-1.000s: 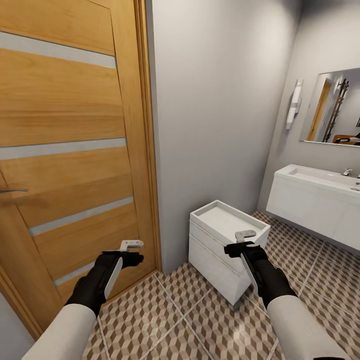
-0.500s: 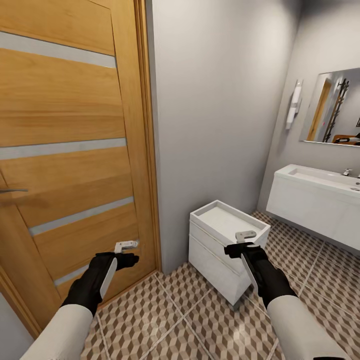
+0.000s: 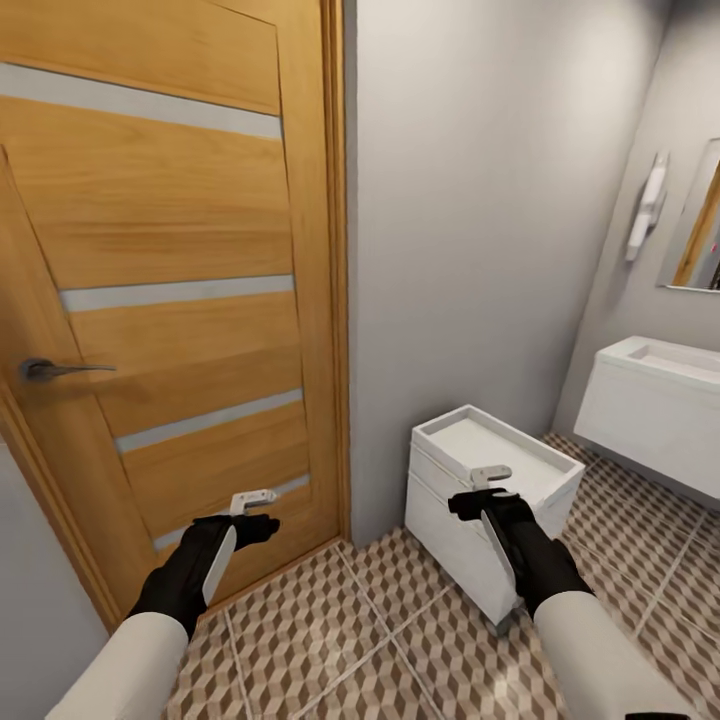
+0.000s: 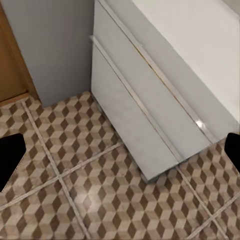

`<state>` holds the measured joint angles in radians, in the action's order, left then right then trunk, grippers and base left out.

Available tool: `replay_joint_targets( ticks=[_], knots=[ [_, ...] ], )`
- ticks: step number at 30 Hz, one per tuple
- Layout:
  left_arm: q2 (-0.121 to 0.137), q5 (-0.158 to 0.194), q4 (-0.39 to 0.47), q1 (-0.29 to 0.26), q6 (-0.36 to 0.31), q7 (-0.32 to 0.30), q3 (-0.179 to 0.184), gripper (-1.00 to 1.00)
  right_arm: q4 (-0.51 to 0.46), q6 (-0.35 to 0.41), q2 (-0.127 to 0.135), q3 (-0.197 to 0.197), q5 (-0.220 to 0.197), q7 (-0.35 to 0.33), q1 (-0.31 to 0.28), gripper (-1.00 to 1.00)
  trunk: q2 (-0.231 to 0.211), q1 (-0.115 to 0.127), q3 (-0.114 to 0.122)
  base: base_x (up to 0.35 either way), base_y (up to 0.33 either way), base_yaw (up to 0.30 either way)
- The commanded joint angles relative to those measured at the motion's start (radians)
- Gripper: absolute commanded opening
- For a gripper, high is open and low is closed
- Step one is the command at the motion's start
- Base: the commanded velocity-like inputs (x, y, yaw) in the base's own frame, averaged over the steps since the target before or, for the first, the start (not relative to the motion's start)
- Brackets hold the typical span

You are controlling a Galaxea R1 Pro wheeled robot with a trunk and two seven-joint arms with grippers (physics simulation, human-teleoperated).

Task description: Take the four mousetraps from the cabinet in the bathroom and place them on the bathroom floor. Make sure all four end up on the same floor surface, and ensure that at least two of them are either under or directly next to the same bathroom sink.

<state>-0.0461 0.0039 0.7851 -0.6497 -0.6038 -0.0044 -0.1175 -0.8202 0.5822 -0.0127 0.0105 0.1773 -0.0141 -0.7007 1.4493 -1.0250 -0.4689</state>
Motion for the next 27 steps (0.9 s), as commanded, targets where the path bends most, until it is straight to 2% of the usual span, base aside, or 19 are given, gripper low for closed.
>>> replay_joint_targets(
  ticks=[1, 7, 12, 27],
  knots=[
    [0.0, 0.0, 0.001, -0.001, -0.004, 0.0, -0.004, 1.0, 0.002, 0.005, -0.001, 0.001, 0.007, -0.001, 0.0, 1.0, 0.001, 0.0, -0.001, 0.0, 0.0, 0.296],
    [0.005, 0.001, 0.001, -0.001, 0.0, 0.002, -0.009, 1.0, 0.014, 0.004, 0.002, 0.003, 0.008, 0.007, 0.0, 1.0, 0.001, 0.0, -0.001, 0.0, 0.0, 0.298],
    [-0.001, 0.001, 0.002, -0.001, 0.002, 0.004, -0.011, 1.0, 0.021, -0.003, 0.011, 0.002, 0.008, 0.009, 0.0, 1.0, 0.001, 0.0, -0.001, 0.0, 0.0, 0.3],
    [-0.006, 0.001, 0.002, -0.001, 0.002, 0.005, -0.008, 1.0, 0.033, -0.006, 0.013, 0.002, 0.008, 0.01, 0.0, 1.0, 0.001, 0.0, -0.001, 0.0, 0.0, 0.3]
  ],
)
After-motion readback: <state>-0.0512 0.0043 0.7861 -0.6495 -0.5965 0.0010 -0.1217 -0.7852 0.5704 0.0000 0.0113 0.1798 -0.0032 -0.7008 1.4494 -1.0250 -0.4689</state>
